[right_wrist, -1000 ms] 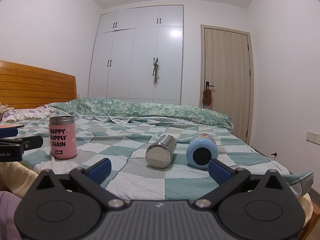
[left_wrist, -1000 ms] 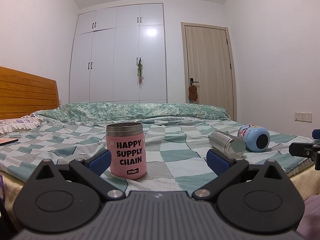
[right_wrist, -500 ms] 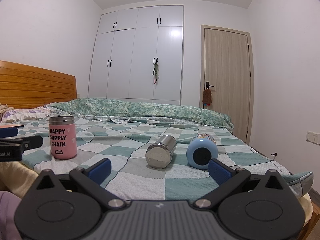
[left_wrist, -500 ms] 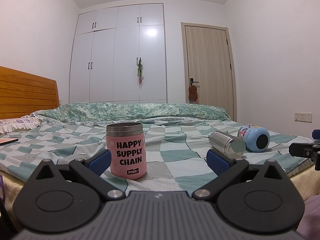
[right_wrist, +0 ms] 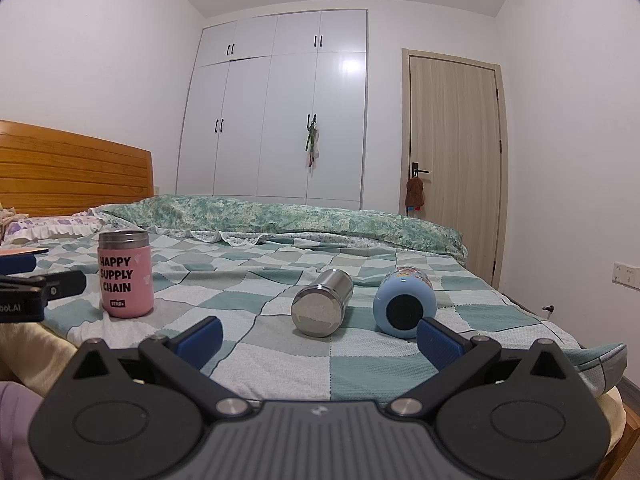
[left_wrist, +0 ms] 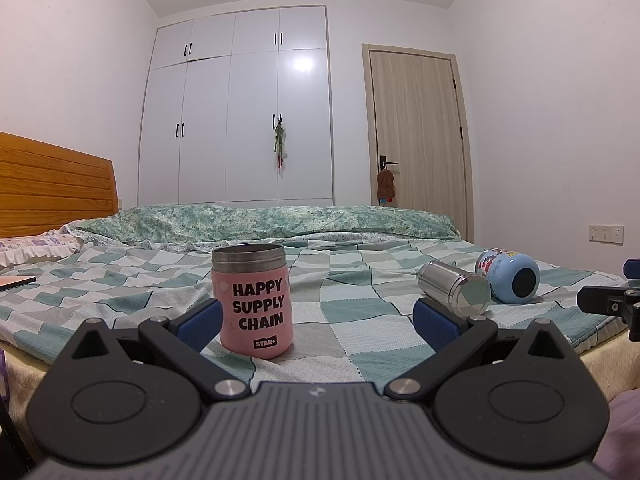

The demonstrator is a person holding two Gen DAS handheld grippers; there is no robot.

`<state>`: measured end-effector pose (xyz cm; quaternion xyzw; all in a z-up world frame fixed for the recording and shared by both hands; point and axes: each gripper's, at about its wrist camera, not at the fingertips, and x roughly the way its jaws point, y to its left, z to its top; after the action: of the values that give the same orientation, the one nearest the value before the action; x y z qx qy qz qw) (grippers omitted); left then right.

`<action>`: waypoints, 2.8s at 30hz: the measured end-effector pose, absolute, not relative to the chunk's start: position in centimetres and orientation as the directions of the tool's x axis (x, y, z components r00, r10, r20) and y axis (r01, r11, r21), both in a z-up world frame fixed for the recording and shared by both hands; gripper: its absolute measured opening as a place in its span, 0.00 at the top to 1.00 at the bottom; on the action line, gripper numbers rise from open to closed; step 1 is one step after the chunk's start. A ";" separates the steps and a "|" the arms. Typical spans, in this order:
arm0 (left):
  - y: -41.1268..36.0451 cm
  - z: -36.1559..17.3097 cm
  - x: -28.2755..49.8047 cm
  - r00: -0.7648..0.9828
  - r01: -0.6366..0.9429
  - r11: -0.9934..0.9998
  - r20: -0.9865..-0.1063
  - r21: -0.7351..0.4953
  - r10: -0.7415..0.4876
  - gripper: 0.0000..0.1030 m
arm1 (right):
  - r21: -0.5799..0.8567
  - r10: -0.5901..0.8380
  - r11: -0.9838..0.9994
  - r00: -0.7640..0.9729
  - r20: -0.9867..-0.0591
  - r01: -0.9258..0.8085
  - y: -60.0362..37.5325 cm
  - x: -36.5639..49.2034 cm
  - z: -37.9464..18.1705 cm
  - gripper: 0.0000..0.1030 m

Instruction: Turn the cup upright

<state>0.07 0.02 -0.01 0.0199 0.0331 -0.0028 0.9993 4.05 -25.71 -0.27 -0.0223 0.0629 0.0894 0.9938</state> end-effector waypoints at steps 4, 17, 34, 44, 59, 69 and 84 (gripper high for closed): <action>0.0 0.0 0.1 0.998 0.007 0.999 -0.066 0.040 -0.004 0.00 | -0.034 0.175 0.983 0.976 -0.129 -0.181 -25.7 4.0 -0.3 0.00; -1.8 1.3 1.5 0.988 0.083 0.994 -0.136 0.076 -0.073 0.00 | -0.005 0.220 0.975 0.963 -0.158 -0.224 -26.2 4.7 0.4 0.00; -9.5 6.8 13.4 0.924 0.233 0.965 -0.337 0.119 -0.181 0.00 | -0.046 0.207 0.974 0.950 -0.235 -0.223 -32.6 13.5 2.8 0.00; -13.8 7.5 23.3 0.854 0.262 0.959 -0.490 0.110 -0.177 0.00 | -0.059 0.200 0.972 0.937 -0.288 -0.226 -37.5 21.0 4.5 0.00; -18.0 3.6 37.6 0.596 0.410 0.907 -0.779 0.090 -0.192 0.00 | -0.009 0.179 0.980 0.898 -0.402 -0.199 -41.8 30.6 4.3 0.00; -16.8 1.5 40.1 0.482 0.555 0.831 -0.828 0.034 -0.288 0.10 | -0.017 0.106 0.992 0.886 -0.452 -0.128 -40.1 32.6 2.7 0.00; -14.9 1.2 40.6 0.422 0.589 0.806 -0.825 -0.067 -0.377 0.35 | 0.003 0.065 0.997 0.881 -0.469 -0.072 -39.1 32.5 3.1 0.00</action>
<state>40.59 -14.89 1.21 0.1166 0.4533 -0.2891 0.8350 32.47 -39.12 3.06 -0.0073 0.2413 0.0352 0.9698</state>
